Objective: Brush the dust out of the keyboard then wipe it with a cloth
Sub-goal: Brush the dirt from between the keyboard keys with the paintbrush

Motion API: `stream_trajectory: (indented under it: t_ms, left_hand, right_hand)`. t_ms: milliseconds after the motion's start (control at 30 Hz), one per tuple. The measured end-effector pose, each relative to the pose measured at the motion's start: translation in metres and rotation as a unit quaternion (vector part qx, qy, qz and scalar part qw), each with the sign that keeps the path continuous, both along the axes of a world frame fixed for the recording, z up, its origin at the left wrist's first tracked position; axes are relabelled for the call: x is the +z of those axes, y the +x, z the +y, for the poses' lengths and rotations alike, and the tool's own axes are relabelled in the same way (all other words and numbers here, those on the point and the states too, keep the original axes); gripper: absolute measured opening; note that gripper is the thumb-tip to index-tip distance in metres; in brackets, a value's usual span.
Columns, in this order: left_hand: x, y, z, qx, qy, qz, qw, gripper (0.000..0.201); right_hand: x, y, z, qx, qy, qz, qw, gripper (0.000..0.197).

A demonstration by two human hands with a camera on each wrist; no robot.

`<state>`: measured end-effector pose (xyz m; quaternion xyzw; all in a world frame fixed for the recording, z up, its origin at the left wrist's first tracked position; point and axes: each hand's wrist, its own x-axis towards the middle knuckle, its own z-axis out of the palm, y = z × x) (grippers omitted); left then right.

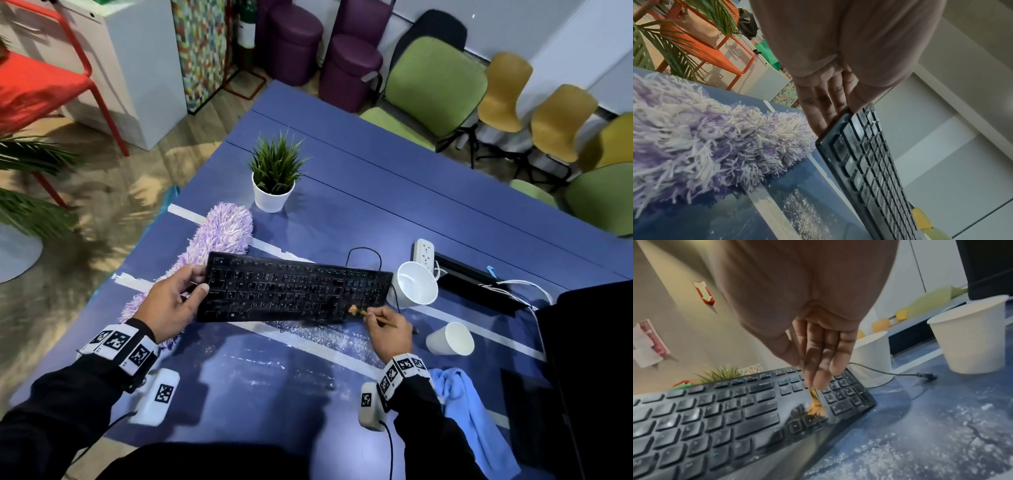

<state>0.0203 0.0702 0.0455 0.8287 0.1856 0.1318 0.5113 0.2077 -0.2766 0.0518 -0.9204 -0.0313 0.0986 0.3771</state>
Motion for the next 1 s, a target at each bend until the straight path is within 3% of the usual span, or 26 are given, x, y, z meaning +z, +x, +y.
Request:
stream_trajectory:
  t_ms: [133, 233, 300, 433, 533, 667, 833, 933, 1000]
  left_hand:
    - [-0.001, 0.001, 0.000, 0.007, 0.008, 0.006, 1.000, 0.023]
    - [0.001, 0.001, -0.001, 0.013, 0.015, 0.004, 1.000, 0.024]
    - [0.003, 0.002, -0.001, 0.008, 0.014, 0.007, 1.000, 0.023]
    - [0.005, 0.002, 0.000, 0.016, 0.009, 0.016, 1.000, 0.025]
    - [0.007, 0.003, -0.002, 0.017, -0.003, 0.009, 1.000, 0.030]
    - [0.003, 0.002, -0.001, 0.023, 0.008, 0.012, 1.000, 0.018]
    - [0.003, 0.001, 0.000, 0.012, 0.001, 0.014, 1.000, 0.017]
    - [0.007, 0.001, -0.001, 0.018, 0.008, 0.022, 1.000, 0.021]
    - [0.007, 0.002, -0.001, 0.014, 0.006, 0.024, 1.000, 0.020]
  right_hand:
    - [-0.004, 0.001, -0.004, 0.047, -0.006, 0.010, 0.999, 0.020]
    - [-0.001, 0.006, -0.007, 0.009, -0.038, -0.007, 0.999, 0.009]
    - [0.005, 0.009, -0.005, -0.007, -0.011, -0.030, 0.999, 0.009]
    - [0.011, 0.009, 0.008, 0.049, 0.042, -0.011, 0.998, 0.010]
    - [0.008, 0.014, 0.005, 0.004, -0.035, -0.038, 0.999, 0.011]
    - [0.012, 0.014, 0.008, 0.036, 0.031, -0.040, 0.998, 0.013]
    - [0.013, 0.025, -0.004, 0.001, -0.033, -0.052, 0.998, 0.012]
    - [0.005, 0.021, -0.011, 0.054, -0.091, 0.034, 0.994, 0.014]
    - [0.001, 0.015, -0.013, 0.051, -0.096, 0.022, 0.994, 0.012]
